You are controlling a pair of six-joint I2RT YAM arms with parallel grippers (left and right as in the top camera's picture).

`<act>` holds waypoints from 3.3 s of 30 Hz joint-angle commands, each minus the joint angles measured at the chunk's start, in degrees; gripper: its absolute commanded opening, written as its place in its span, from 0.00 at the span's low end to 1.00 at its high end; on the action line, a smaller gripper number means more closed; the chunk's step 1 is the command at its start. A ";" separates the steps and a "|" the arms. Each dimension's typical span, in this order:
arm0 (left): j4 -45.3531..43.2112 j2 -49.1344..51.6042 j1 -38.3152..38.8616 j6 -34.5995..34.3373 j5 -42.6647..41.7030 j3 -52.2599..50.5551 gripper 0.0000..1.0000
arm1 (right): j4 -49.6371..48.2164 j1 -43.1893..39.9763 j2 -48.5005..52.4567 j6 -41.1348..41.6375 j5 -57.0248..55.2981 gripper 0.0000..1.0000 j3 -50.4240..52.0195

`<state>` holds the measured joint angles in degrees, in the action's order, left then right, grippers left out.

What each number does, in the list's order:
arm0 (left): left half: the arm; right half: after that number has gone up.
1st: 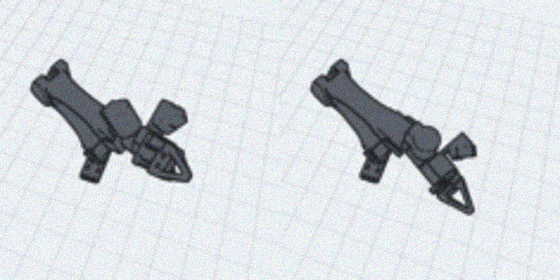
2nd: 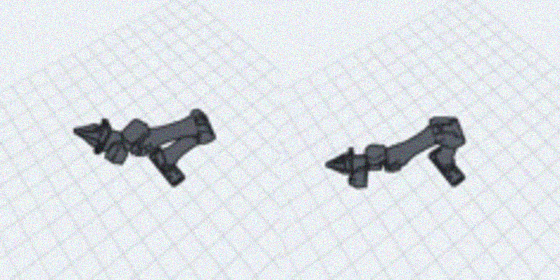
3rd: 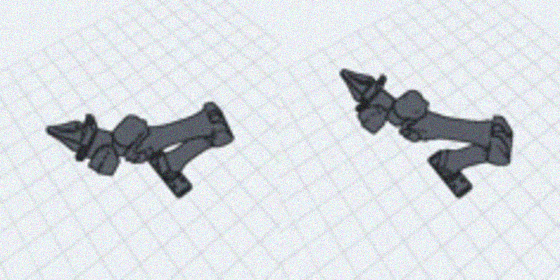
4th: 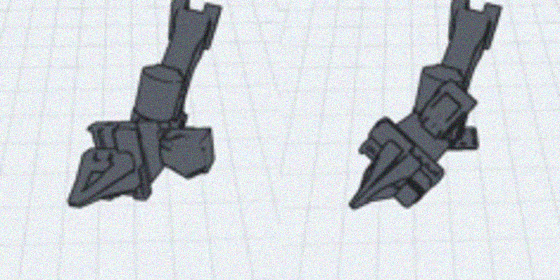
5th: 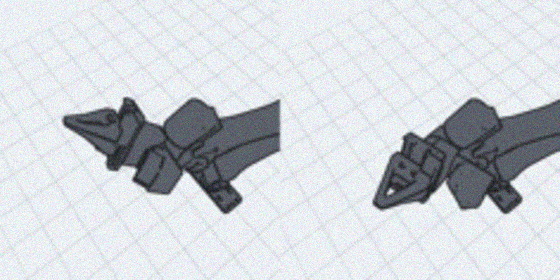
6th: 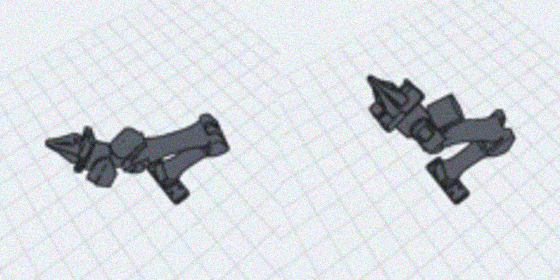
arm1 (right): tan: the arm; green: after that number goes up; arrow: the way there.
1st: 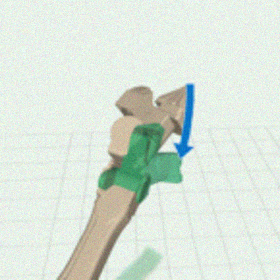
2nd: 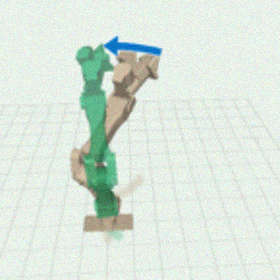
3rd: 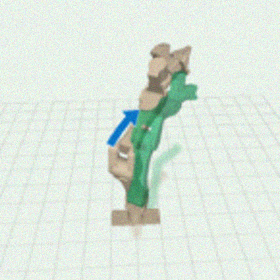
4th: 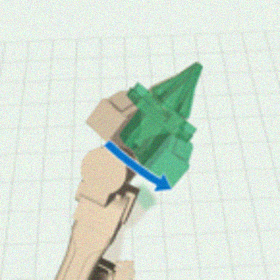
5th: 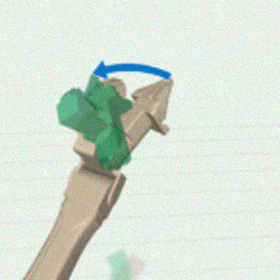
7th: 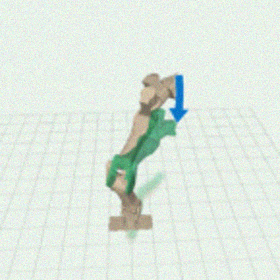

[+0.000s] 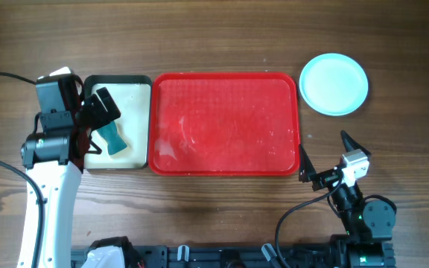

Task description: Clean dirty plates on tray and stack at the side

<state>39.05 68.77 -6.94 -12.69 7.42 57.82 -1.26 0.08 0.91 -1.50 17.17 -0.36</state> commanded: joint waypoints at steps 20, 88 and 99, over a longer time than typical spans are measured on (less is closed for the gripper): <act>7.06 -49.86 0.44 0.26 -0.52 0.26 1.00 | -0.20 0.28 0.17 0.85 0.90 1.00 0.04; -34.69 -68.57 0.44 7.78 -9.46 -57.51 1.00 | -0.20 0.28 0.17 0.85 0.90 1.00 0.04; -34.69 -68.57 0.44 7.78 -9.49 -57.51 1.00 | -0.20 0.28 0.17 0.85 0.90 1.00 0.04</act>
<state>3.79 0.80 -6.81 -6.22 -2.04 0.38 -1.26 0.08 1.21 -1.30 17.17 -0.36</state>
